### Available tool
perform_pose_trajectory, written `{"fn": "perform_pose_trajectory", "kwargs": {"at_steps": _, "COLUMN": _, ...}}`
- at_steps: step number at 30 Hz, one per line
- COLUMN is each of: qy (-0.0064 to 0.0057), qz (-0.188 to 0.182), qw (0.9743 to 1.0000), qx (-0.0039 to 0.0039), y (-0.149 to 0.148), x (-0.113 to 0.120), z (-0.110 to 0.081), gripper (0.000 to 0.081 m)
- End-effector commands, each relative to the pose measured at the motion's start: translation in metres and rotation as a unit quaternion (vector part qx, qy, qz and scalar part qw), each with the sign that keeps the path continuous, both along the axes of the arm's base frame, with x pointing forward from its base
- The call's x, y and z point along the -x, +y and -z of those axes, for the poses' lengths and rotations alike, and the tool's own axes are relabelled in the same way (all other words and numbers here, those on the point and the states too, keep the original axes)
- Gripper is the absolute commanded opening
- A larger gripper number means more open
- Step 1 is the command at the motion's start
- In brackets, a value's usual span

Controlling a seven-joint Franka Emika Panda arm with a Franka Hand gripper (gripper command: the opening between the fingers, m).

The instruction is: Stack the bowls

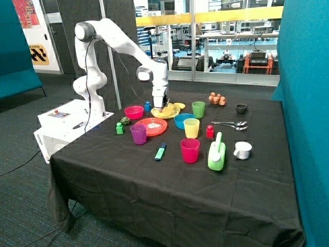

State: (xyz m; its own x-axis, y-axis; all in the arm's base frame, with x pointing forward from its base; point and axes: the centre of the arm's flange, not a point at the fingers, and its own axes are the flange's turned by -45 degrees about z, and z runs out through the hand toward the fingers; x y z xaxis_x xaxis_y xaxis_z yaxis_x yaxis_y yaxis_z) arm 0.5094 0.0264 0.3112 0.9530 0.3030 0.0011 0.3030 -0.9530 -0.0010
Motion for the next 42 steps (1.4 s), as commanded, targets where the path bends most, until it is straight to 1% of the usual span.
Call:
{"fn": "perform_pose_trajectory", "kwargs": {"at_steps": 1, "qy": 0.0004, "qz": 0.003, "qw": 1.0, "qx": 0.00064, "y": -0.0002, "x": -0.0013, "z": 0.0046, "gripper": 0.0283}}
{"fn": "perform_pose_trajectory", "kwargs": {"at_steps": 3, "qy": 0.0004, "qz": 0.006, "qw": 1.0, "qx": 0.00064, "y": -0.0012, "x": -0.0019, "z": 0.0054, "gripper": 0.0244}}
{"fn": "perform_pose_trajectory", "kwargs": {"at_steps": 4, "qy": 0.0004, "qz": 0.009, "qw": 1.0, "qx": 0.00064, "y": -0.0018, "x": -0.0022, "z": 0.0057, "gripper": 0.0201}}
{"fn": "perform_pose_trajectory", "kwargs": {"at_steps": 5, "qy": 0.0004, "qz": 0.013, "qw": 0.9999, "qx": 0.00064, "y": -0.0027, "x": -0.0027, "z": 0.0061, "gripper": 0.0112}}
{"fn": "perform_pose_trajectory", "kwargs": {"at_steps": 6, "qy": 0.0004, "qz": 0.016, "qw": 0.9999, "qx": 0.00064, "y": -0.0037, "x": -0.0031, "z": 0.0064, "gripper": 0.0056}}
{"fn": "perform_pose_trajectory", "kwargs": {"at_steps": 7, "qy": 0.0004, "qz": 0.019, "qw": 0.9998, "qx": 0.00064, "y": -0.0046, "x": -0.0034, "z": 0.0067, "gripper": 0.0028}}
{"fn": "perform_pose_trajectory", "kwargs": {"at_steps": 9, "qy": 0.0004, "qz": 0.021, "qw": 0.9998, "qx": 0.00064, "y": -0.0058, "x": -0.0035, "z": 0.0069, "gripper": 0.0007}}
{"fn": "perform_pose_trajectory", "kwargs": {"at_steps": 35, "qy": 0.0004, "qz": 0.022, "qw": 0.9998, "qx": 0.00064, "y": -0.0029, "x": -0.0013, "z": 0.0079, "gripper": 0.0}}
{"fn": "perform_pose_trajectory", "kwargs": {"at_steps": 42, "qy": 0.0004, "qz": 0.024, "qw": 0.9997, "qx": 0.00064, "y": -0.0026, "x": -0.0026, "z": 0.004, "gripper": 0.0}}
